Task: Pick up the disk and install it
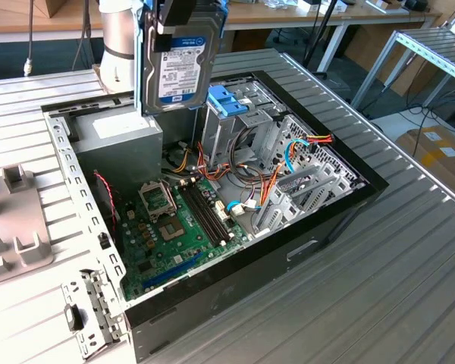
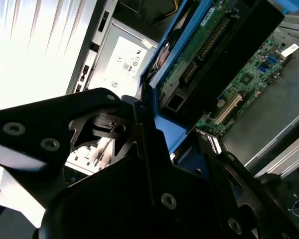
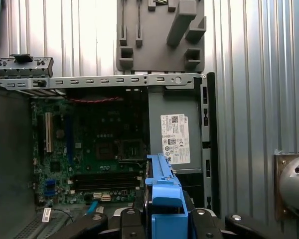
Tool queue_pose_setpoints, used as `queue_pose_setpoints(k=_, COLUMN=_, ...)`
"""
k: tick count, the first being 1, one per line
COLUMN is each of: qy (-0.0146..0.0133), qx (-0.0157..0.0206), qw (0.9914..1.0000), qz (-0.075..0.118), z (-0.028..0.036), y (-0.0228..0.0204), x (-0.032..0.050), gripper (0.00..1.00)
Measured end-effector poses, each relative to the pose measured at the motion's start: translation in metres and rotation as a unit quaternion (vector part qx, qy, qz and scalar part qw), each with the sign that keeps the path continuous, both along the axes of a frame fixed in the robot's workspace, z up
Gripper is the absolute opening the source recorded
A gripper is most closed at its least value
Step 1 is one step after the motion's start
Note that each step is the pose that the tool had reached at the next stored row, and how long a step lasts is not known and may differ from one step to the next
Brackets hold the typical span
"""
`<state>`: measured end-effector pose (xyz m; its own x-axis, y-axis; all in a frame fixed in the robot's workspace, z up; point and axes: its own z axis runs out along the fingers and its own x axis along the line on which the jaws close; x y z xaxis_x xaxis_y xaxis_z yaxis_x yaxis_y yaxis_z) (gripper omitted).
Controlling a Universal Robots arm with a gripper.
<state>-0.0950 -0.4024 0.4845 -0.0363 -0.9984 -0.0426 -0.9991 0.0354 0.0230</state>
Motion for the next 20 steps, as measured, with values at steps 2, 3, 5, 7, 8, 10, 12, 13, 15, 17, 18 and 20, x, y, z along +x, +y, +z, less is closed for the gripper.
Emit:
queue_pose_setpoints(k=2, qy=0.0, qx=0.0015, qw=1.0, qz=0.0, z=-0.0018, y=-0.0061, x=0.0001, gripper=0.37)
queue_pose_setpoints(k=3, qy=0.0, qx=0.002, qw=1.0, qz=0.0, z=-0.0023, y=-0.0083, x=0.0001, gripper=0.37)
queue_pose_setpoints(k=5, qy=0.0, qx=0.0045, qw=0.99999, qz=0.0, z=-0.0036, y=-0.0143, x=0.0003, gripper=0.37)
queue_pose_setpoints(k=7, qy=0.0, qx=0.0068, qw=0.99998, qz=0.0, z=-0.0044, y=-0.0185, x=0.0004, gripper=0.37)
queue_pose_setpoints(k=8, qy=0.0, qx=0.0079, qw=0.99997, qz=0.0, z=-0.0048, y=-0.0204, x=0.0005, gripper=0.37)
queue_pose_setpoints(k=10, qy=0.0, qx=0.0102, qw=0.99995, qz=0.0, z=-0.0055, y=-0.0236, x=0.0006, gripper=0.37)
queue_pose_setpoints(k=12, qy=0.0, qx=0.012, qw=0.99993, qz=0.0, z=-0.0062, y=-0.0265, x=0.0008, gripper=0.37)
queue_pose_setpoints(k=13, qy=0.0, qx=0.0123, qw=0.99992, qz=0.0, z=-0.0065, y=-0.0276, x=0.0009, gripper=0.37)
queue_pose_setpoints(k=15, qy=0.0, qx=0.0125, qw=0.99992, qz=0.0, z=-0.0074, y=-0.0291, x=0.0016, gripper=0.37)
queue_pose_setpoints(k=17, qy=0.0, qx=0.0124, qw=0.99992, qz=0.001, z=-0.0078, y=-0.0301, x=0.0019, gripper=0.37)
queue_pose_setpoints(k=18, qy=0.0, qx=0.0124, qw=0.99992, qz=0.001, z=-0.0079, y=-0.0306, x=0.002, gripper=0.37)
queue_pose_setpoints(k=20, qy=0.0, qx=0.0124, qw=0.99992, qz=0.001, z=-0.0084, y=-0.032, x=0.0023, gripper=0.37)
